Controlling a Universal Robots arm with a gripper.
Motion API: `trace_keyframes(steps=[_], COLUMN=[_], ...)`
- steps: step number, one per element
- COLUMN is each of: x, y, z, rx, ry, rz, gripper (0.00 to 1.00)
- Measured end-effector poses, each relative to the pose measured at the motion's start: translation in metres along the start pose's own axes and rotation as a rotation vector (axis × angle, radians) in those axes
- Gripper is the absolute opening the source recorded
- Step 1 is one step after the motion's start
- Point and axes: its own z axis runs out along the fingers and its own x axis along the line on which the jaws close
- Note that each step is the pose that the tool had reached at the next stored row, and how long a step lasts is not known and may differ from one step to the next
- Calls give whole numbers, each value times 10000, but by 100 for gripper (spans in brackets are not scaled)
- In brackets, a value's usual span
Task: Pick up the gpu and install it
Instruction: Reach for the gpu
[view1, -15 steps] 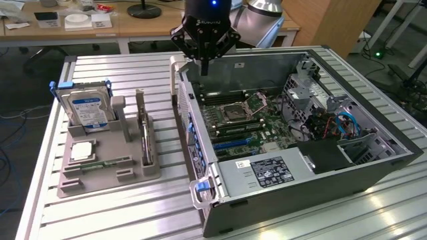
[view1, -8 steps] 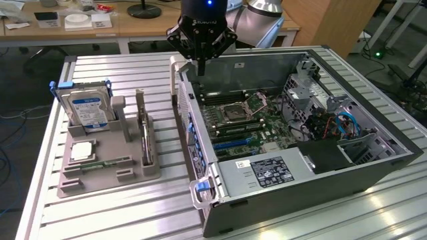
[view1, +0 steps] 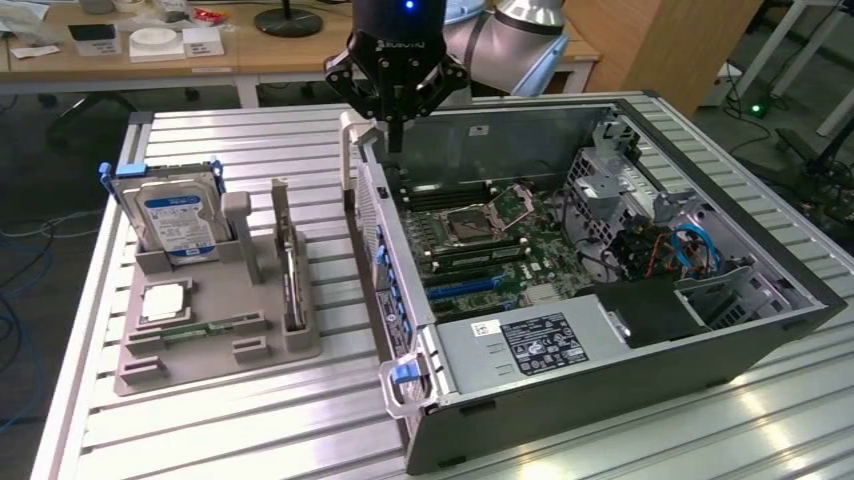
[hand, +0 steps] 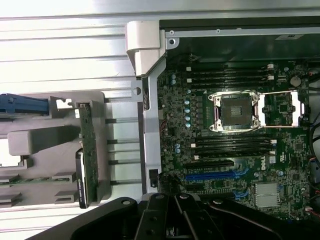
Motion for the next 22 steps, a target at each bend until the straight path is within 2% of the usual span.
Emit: trace_keyframes(steps=[22], x=[233], y=[-23], z=[-6], rx=[0], ry=[-1], rz=[0], gripper=[10])
